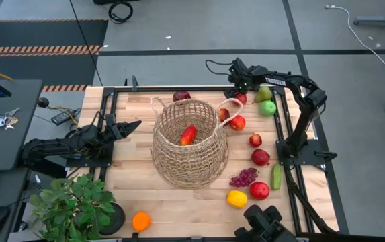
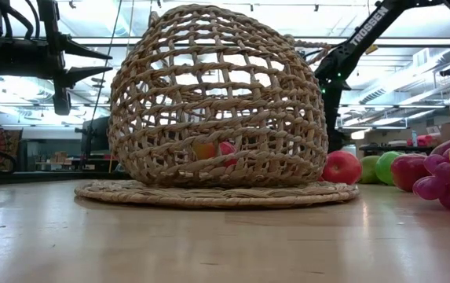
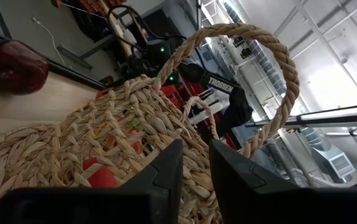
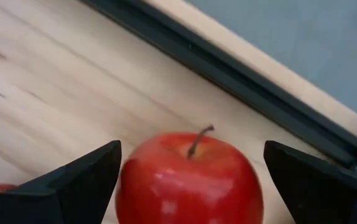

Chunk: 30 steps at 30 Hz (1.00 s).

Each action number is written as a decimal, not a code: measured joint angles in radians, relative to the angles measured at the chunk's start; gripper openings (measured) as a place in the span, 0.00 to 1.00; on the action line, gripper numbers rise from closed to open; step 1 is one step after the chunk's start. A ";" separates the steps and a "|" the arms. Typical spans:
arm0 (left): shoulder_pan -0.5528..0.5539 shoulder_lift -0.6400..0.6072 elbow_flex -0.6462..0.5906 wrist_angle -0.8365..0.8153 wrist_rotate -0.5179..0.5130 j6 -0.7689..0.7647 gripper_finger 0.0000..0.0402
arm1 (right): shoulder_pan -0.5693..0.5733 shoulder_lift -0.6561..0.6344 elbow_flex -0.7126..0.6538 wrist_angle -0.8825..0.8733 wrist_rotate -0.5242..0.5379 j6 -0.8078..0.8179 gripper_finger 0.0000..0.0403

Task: Build produce basket
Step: Put the red apple into the basket

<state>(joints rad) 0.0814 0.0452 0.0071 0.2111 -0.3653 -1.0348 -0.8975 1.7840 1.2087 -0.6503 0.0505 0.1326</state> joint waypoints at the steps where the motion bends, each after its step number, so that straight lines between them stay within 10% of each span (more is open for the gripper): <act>1: 0.000 0.000 0.000 0.000 0.000 0.000 0.21 | 0.001 0.000 0.000 -0.003 0.000 0.000 0.99; 30: 0.000 0.000 0.000 0.000 0.000 0.000 0.22 | -0.003 -0.003 0.000 -0.081 -0.072 0.078 0.80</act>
<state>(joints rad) 0.0815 0.0452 0.0071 0.2112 -0.3653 -1.0347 -0.9002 1.7805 1.2083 -0.7315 -0.0214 0.2108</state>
